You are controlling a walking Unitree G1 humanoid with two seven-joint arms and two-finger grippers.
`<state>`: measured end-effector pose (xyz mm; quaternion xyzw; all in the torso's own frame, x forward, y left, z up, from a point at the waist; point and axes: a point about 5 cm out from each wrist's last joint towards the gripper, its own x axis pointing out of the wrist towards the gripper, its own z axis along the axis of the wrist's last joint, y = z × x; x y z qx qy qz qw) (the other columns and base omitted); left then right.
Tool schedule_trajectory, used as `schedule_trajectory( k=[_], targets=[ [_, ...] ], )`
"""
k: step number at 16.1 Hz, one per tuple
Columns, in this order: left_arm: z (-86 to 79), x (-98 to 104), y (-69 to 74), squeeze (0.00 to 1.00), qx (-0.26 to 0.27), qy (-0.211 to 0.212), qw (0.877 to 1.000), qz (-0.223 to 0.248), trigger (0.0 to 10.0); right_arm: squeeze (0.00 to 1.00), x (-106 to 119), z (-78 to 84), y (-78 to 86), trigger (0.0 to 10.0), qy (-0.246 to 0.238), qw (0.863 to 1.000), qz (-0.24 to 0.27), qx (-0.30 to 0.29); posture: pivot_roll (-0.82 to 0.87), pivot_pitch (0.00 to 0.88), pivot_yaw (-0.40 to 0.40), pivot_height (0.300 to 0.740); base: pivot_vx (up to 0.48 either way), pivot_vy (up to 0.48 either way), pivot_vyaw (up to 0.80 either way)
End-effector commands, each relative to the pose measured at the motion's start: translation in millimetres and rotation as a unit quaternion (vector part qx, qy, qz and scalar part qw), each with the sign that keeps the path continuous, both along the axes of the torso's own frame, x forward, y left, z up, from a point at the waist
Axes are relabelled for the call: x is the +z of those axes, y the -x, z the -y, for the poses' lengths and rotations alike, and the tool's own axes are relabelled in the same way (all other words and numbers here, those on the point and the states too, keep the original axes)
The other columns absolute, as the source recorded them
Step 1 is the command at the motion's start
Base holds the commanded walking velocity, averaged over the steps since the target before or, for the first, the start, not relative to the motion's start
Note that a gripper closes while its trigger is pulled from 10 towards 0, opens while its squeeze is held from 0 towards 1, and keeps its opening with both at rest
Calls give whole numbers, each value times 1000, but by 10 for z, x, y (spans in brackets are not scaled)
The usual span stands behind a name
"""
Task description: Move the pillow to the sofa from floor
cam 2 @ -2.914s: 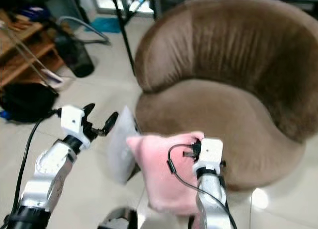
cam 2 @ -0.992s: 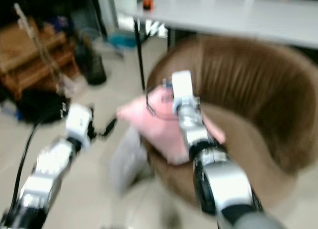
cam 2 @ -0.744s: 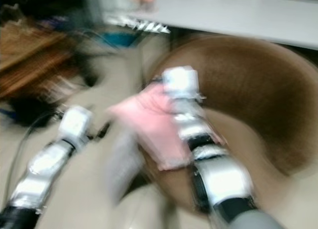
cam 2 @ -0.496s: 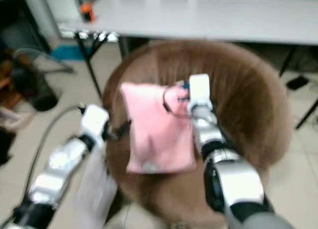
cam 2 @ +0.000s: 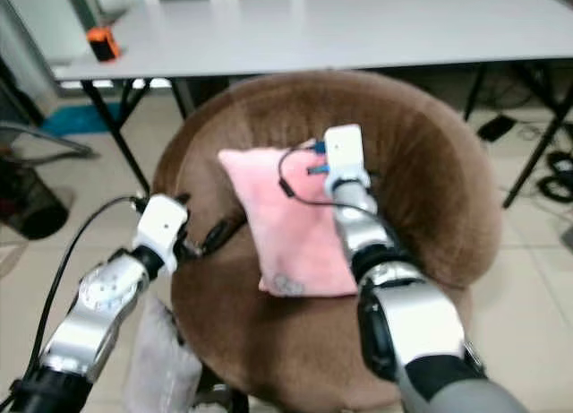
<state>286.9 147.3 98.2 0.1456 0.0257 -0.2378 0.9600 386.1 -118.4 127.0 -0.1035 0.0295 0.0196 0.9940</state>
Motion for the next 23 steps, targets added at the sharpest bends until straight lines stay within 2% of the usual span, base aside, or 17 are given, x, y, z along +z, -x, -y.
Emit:
schedule_trajectory(
  k=[1, 2, 3, 7, 10, 11, 12, 13, 17, 20, 21, 22, 23],
  targets=[
    [-72, 17, 0, 0, 9, -3, 1000, 0, 10000, 0, 140, -136, -54, 0, 0, 1000, 15, 19, 146, 0, 101, 740, 0, 0, 0],
    [-85, 19, 13, 0, 12, -2, 1000, -1, 10000, 0, 150, -152, -63, 0, 10, 1000, 10, 19, 156, 0, 97, 740, 0, 0, 0],
    [-96, 11, 48, 0, 13, -2, 1000, -3, 10000, 0, 150, -181, -73, 10000, 24, 999, -2, 23, 179, 0, 85, 740, 0, 0, 0],
    [-200, -23, 254, 0, 38, 0, 999, -12, 10000, 0, 192, -247, -100, 10000, 41, 999, -16, 28, 262, 5, 49, 740, 0, 0, 0],
    [-261, -41, 416, 0, 52, -3, 998, -19, 10000, 0, 228, -252, -122, 10000, 49, 998, -22, 19, 318, 44, 25, 740, 0, 0, 0],
    [-284, -43, 486, 0, 60, -4, 998, -23, 10000, 953, 264, -240, -140, 10000, 47, 999, -23, 14, 338, 60, 17, 740, 0, 0, 0],
    [-318, -61, 625, 0, 70, -6, 997, -34, 10000, 1000, 336, -232, -172, 10000, 51, 998, -22, 7, 368, 89, 0, 740, 0, 0, 0],
    [-321, -68, 664, 0, 72, -7, 997, -37, 10000, 1000, 362, -226, -182, 10000, 58, 998, -19, 3, 372, 93, -3, 740, 0, 0, 0],
    [-322, -98, 963, 0, 105, 0, 993, -59, 10000, 1000, 652, -221, -275, 10000, 76, 997, 9, -8, 453, 143, -55, 740, 0, 0, 0],
    [-315, -63, 1098, 0, 117, 1, 991, -65, 10000, 1000, 757, -190, -308, 10000, 51, 998, 13, -22, 494, 187, -62, 740, 0, 0, 0],
    [-332, -46, 1182, 0, 124, 0, 989, -74, 10000, 1000, 805, -220, -316, 10000, 65, 997, 19, -22, 501, 214, -57, 740, 0, 0, 0],
    [-326, -39, 1223, 0, 126, -2, 989, -80, 10000, 0, 829, -227, -321, 10000, 68, 997, 23, -21, 494, 227, -53, 740, 0, 0, 0],
    [-324, -40, 1237, 0, 126, -2, 989, -82, 10000, 0, 845, -234, -324, 10000, 57, 998, 23, -19, 494, 227, -53, 740, 0, 0, 0]
  ],
)
